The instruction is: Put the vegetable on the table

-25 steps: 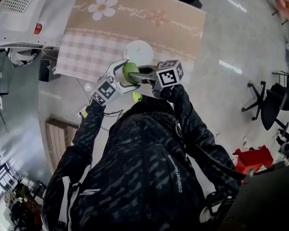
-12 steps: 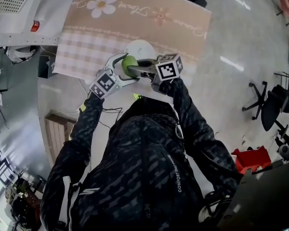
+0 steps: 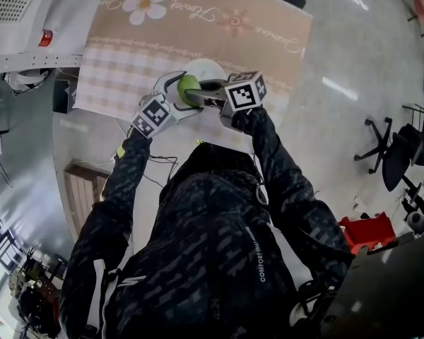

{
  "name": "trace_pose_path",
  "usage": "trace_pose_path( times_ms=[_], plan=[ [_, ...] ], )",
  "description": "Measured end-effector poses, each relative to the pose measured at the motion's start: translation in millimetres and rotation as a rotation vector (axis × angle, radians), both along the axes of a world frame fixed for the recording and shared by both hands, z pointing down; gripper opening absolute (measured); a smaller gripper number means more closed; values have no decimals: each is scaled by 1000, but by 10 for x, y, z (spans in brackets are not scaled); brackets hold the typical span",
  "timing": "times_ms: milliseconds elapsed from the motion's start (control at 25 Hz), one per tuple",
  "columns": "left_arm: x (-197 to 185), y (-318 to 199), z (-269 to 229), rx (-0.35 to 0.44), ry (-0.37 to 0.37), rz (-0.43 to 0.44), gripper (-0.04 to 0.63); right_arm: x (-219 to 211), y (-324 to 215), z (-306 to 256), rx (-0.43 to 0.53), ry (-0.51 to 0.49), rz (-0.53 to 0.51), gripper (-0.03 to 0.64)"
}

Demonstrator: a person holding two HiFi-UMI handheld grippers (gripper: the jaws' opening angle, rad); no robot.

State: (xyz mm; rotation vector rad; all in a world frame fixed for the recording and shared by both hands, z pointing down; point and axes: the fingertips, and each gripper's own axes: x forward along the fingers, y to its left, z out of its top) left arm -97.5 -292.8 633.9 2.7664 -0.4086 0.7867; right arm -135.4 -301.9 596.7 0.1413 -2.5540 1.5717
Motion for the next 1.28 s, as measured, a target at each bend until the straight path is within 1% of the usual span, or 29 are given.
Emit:
trace_pose_path(
  times_ms=[240,680,880,1040,1200,1280],
  plan=[
    [14,-121,125,-18,-28,2,477,3,-111,114,-23,-6,-2,84],
    [96,-196,354,-58,-111,33,477,75,-199,309,-54,6,-1,83],
    [120,-222,374,-79,-110,32,477,116,-248,339,-71,-3,9,81],
    [171,-241,373,-83,-128,31,477,184,-274,351,-91,-18,22,89],
    [249,-243,405,-85,-137,33,477,287,-293,392,-93,1,39,95],
    [292,-244,418,-78,-147,43,477,341,-286,426,-116,12,45,108]
  ],
)
